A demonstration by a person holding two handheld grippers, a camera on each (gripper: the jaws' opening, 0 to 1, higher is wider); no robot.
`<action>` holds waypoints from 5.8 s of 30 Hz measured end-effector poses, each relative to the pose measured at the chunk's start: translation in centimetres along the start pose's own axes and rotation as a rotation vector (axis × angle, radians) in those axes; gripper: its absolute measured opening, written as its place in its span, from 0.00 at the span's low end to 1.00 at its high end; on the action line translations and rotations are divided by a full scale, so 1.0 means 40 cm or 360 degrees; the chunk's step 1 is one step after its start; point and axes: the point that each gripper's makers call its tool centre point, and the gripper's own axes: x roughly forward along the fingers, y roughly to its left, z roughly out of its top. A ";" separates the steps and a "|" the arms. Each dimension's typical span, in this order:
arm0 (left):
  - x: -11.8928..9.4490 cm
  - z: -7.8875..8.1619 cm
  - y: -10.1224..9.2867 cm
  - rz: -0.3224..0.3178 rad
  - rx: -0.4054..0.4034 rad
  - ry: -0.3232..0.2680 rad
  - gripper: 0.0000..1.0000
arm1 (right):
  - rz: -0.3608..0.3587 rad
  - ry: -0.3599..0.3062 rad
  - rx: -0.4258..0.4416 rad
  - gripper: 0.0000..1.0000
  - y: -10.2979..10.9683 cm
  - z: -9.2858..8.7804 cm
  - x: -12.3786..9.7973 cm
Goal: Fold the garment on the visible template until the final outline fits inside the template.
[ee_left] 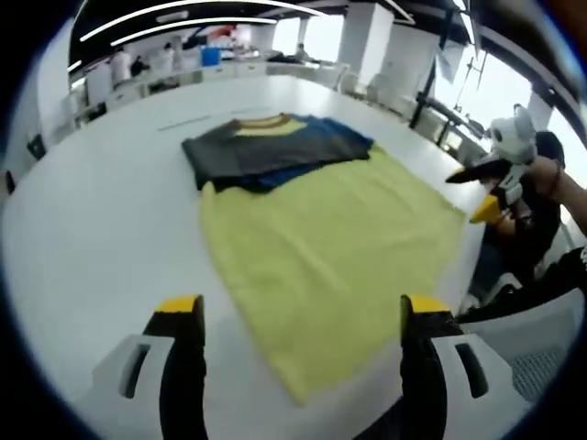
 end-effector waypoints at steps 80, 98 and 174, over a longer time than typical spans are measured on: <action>-0.102 -0.181 -0.004 0.0235 -0.0290 0.0339 0.00 | -0.0192 0.0188 0.0169 0.00 -0.030 -0.150 -0.033; -0.147 -0.211 -0.022 0.0220 -0.0256 0.0393 0.00 | -0.0155 0.0209 0.0160 0.00 0.010 -0.182 -0.052; -0.244 0.336 0.126 0.0296 0.0091 -0.0184 0.00 | -0.0350 -0.0271 -0.0333 0.00 -0.085 0.375 -0.186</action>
